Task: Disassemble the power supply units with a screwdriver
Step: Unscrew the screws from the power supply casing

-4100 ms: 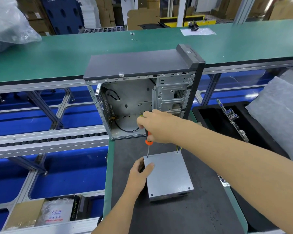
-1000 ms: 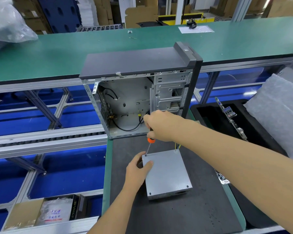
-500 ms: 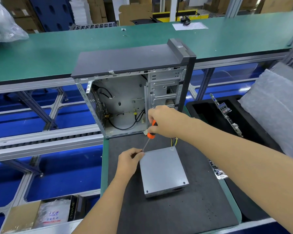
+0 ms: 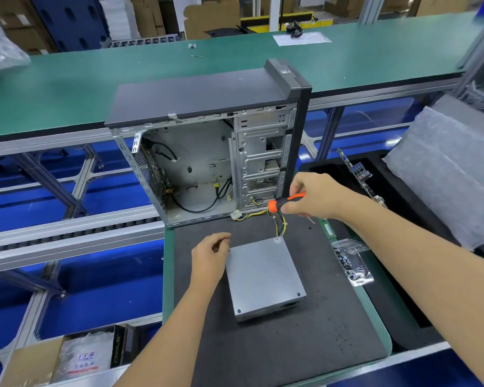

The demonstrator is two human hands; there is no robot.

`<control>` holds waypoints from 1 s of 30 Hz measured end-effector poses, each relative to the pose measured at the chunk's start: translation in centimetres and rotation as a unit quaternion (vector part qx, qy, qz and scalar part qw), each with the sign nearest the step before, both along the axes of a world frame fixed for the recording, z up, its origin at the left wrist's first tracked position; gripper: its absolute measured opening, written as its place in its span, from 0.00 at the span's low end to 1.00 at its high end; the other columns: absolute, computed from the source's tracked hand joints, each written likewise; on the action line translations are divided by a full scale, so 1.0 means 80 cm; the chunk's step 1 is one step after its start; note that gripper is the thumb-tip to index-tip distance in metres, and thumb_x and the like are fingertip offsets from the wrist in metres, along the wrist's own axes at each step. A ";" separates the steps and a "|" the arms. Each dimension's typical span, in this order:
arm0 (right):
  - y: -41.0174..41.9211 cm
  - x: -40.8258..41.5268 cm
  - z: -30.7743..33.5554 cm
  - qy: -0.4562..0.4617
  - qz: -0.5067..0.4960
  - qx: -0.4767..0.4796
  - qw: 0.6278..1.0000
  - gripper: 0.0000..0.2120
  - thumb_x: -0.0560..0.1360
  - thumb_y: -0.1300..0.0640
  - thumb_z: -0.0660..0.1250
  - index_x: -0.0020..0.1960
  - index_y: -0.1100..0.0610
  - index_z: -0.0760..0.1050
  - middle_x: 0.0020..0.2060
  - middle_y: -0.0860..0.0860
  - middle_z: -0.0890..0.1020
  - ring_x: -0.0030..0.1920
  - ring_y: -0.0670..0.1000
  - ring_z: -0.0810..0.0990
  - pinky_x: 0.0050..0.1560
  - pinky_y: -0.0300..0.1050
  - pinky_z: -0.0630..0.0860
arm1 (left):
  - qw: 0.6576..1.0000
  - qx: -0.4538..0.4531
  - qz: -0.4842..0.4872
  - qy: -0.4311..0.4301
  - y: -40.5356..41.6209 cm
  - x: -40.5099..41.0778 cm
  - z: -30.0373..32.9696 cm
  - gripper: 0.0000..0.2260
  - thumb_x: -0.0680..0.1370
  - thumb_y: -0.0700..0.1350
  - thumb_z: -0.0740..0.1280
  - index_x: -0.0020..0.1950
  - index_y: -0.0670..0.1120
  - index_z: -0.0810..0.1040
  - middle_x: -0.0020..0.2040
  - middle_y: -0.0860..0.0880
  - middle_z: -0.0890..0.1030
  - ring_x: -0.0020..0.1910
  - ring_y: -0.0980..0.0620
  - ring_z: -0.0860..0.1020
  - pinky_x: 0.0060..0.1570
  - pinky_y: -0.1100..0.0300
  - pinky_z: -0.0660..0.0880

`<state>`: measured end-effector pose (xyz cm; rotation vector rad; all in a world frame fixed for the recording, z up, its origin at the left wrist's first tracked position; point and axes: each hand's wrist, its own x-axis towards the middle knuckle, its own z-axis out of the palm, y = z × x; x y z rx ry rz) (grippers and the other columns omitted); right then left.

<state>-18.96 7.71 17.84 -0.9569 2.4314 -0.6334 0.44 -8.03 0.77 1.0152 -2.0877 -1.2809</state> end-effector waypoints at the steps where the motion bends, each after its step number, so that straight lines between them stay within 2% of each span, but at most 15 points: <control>1: 0.005 -0.001 -0.004 -0.007 -0.005 -0.008 1.000 0.17 0.64 0.44 0.79 0.44 0.51 0.76 0.31 0.48 0.83 0.31 0.45 0.80 0.33 0.43 0.78 | 1.000 0.000 -0.002 0.004 0.001 -0.001 0.002 0.10 0.79 0.37 0.67 0.52 0.50 0.85 0.46 0.54 0.84 0.43 0.65 0.79 0.42 0.77 0.71; 4: 0.019 0.000 -0.011 -0.048 -0.004 -0.037 0.998 0.15 0.65 0.44 0.79 0.43 0.50 0.78 0.30 0.48 0.83 0.30 0.43 0.81 0.38 0.46 0.80 | 1.000 0.023 0.008 0.014 0.002 -0.003 0.006 0.12 0.77 0.37 0.66 0.47 0.51 0.85 0.41 0.56 0.84 0.39 0.62 0.80 0.40 0.75 0.72; 6: 0.027 0.003 -0.015 -0.069 -0.006 -0.051 0.996 0.13 0.67 0.43 0.77 0.44 0.49 0.78 0.31 0.49 0.84 0.32 0.45 0.81 0.41 0.48 0.81 | 0.997 0.066 0.034 0.030 0.001 -0.001 0.007 0.12 0.77 0.36 0.64 0.43 0.51 0.84 0.36 0.55 0.84 0.35 0.60 0.81 0.37 0.70 0.75; 8: 0.032 0.006 -0.018 -0.082 -0.008 -0.065 0.995 0.13 0.68 0.42 0.76 0.44 0.48 0.78 0.31 0.49 0.84 0.32 0.44 0.81 0.38 0.47 0.78 | 0.987 0.133 0.081 0.045 -0.001 0.005 0.002 0.12 0.77 0.36 0.63 0.42 0.48 0.82 0.35 0.52 0.84 0.33 0.58 0.81 0.36 0.64 0.78; 11: 0.037 0.011 -0.024 -0.088 -0.007 -0.064 0.994 0.12 0.68 0.42 0.75 0.44 0.48 0.78 0.32 0.47 0.84 0.33 0.42 0.82 0.34 0.39 0.74 | 0.936 0.301 0.165 0.077 -0.003 0.016 -0.010 0.09 0.77 0.33 0.61 0.43 0.42 0.79 0.38 0.44 0.81 0.32 0.53 0.78 0.33 0.59 0.75; 13: 0.040 0.014 -0.034 -0.111 -0.017 -0.073 0.991 0.13 0.69 0.43 0.76 0.45 0.50 0.79 0.33 0.48 0.85 0.34 0.45 0.83 0.36 0.40 0.77 | 0.895 0.398 0.185 0.080 0.002 0.028 -0.018 0.05 0.77 0.35 0.63 0.45 0.40 0.77 0.37 0.43 0.79 0.31 0.51 0.76 0.30 0.59 0.72; 14: 0.041 0.016 -0.040 -0.139 -0.027 -0.091 0.986 0.13 0.69 0.44 0.76 0.45 0.52 0.79 0.33 0.49 0.84 0.33 0.46 0.82 0.38 0.42 0.79 | 0.889 0.415 0.184 0.063 0.006 0.034 -0.024 0.03 0.78 0.37 0.65 0.47 0.40 0.78 0.36 0.45 0.77 0.30 0.51 0.75 0.29 0.60 0.70; 17: 0.047 0.023 -0.065 -0.265 -0.092 -0.177 0.943 0.14 0.72 0.50 0.76 0.49 0.58 0.78 0.35 0.52 0.83 0.34 0.49 0.82 0.48 0.53 0.83 | 0.905 0.392 0.164 -0.015 0.026 0.052 -0.038 0.13 0.78 0.52 0.70 0.49 0.41 0.80 0.31 0.50 0.73 0.29 0.54 0.70 0.28 0.61 0.68; 20: 0.052 0.033 -0.093 -0.315 -0.147 -0.204 0.915 0.14 0.73 0.51 0.75 0.51 0.58 0.76 0.40 0.52 0.81 0.35 0.48 0.81 0.51 0.62 0.82 | 0.928 0.349 0.116 -0.068 0.054 0.064 -0.038 0.18 0.77 0.61 0.69 0.40 0.46 0.77 0.28 0.52 0.70 0.28 0.53 0.66 0.28 0.61 0.67; 23: 0.058 0.045 -0.113 -0.323 -0.143 -0.184 0.917 0.14 0.74 0.50 0.74 0.52 0.57 0.76 0.41 0.52 0.80 0.35 0.47 0.80 0.52 0.63 0.81 | 0.947 0.303 0.073 -0.077 0.078 0.071 -0.035 0.20 0.78 0.61 0.66 0.36 0.46 0.74 0.31 0.50 0.73 0.31 0.52 0.67 0.33 0.61 0.68; 26: 0.062 0.054 -0.124 -0.334 -0.131 -0.174 0.917 0.14 0.74 0.49 0.74 0.52 0.57 0.76 0.42 0.53 0.81 0.37 0.49 0.80 0.50 0.63 0.81 | 0.962 0.255 0.054 -0.081 0.093 0.075 -0.032 0.20 0.81 0.58 0.63 0.41 0.43 0.79 0.35 0.51 0.77 0.35 0.53 0.70 0.38 0.58 0.68; 30: 0.063 0.059 -0.134 -0.348 -0.131 -0.183 0.910 0.13 0.75 0.50 0.73 0.52 0.57 0.76 0.44 0.54 0.80 0.37 0.50 0.79 0.50 0.64 0.81 | 0.968 0.225 0.066 -0.084 0.104 0.070 -0.025 0.20 0.82 0.57 0.60 0.39 0.41 0.67 0.36 0.47 0.65 0.37 0.50 0.61 0.38 0.56 0.58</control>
